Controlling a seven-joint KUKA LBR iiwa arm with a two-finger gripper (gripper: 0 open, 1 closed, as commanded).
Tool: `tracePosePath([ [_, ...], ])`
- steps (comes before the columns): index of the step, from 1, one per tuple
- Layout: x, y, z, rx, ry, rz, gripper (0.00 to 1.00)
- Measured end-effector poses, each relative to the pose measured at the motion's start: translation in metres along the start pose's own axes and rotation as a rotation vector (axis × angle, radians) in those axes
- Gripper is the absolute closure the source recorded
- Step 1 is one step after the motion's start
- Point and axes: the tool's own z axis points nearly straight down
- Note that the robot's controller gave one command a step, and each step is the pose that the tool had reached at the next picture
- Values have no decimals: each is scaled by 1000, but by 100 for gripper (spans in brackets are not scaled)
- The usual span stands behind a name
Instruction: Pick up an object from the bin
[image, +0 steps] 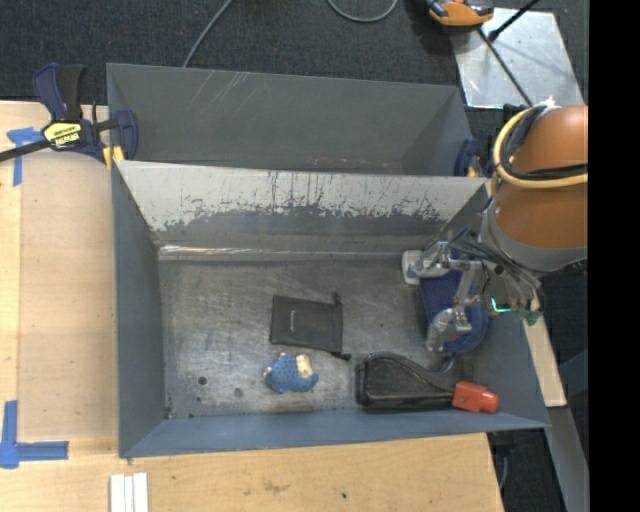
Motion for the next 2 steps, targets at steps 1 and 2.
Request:
tracePosePath([
  [1,-11,36,124,3,2,-99,0],
  [2,-10,36,125,0,-4,85,0],
])
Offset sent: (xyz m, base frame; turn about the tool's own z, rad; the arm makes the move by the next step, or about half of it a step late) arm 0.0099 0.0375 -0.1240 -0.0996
